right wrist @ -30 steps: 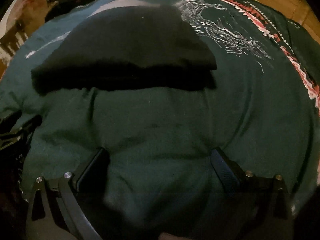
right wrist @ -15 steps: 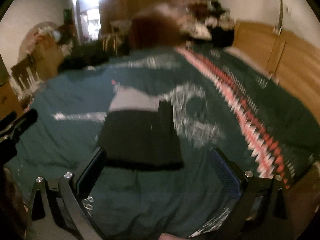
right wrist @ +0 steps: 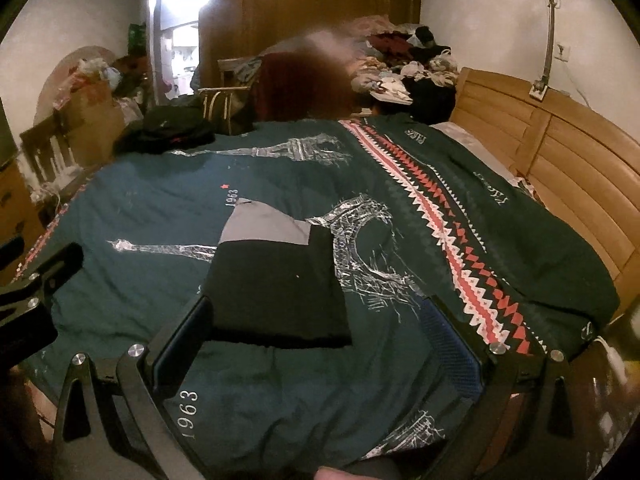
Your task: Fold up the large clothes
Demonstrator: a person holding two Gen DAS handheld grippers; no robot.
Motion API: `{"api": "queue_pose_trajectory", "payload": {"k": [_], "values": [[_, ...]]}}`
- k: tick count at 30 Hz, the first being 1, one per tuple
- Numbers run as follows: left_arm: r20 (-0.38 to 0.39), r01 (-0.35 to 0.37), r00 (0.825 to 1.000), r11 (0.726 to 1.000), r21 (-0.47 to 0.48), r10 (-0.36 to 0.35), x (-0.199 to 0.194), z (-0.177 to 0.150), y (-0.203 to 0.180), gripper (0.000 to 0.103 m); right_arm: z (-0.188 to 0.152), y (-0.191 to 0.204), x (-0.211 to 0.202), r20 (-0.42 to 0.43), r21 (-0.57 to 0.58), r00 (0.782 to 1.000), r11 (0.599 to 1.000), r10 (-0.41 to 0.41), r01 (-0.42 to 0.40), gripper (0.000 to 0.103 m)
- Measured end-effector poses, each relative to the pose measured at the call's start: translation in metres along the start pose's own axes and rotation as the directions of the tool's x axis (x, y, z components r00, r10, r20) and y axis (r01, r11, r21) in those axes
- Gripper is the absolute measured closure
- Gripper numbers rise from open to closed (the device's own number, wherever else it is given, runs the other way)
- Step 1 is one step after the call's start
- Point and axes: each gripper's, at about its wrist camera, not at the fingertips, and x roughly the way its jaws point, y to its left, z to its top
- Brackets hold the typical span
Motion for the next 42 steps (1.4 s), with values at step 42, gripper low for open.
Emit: {"api": "queue_pose_trajectory", "payload": {"k": [42], "values": [[-0.032,-0.028,0.999,1.000,0.009,0.029,0.003,-0.006,0.000,0.000,-0.007,0.013,-0.002,-0.019,-0.014,1.000,1.000,-0.024,0.024,0.000]]}}
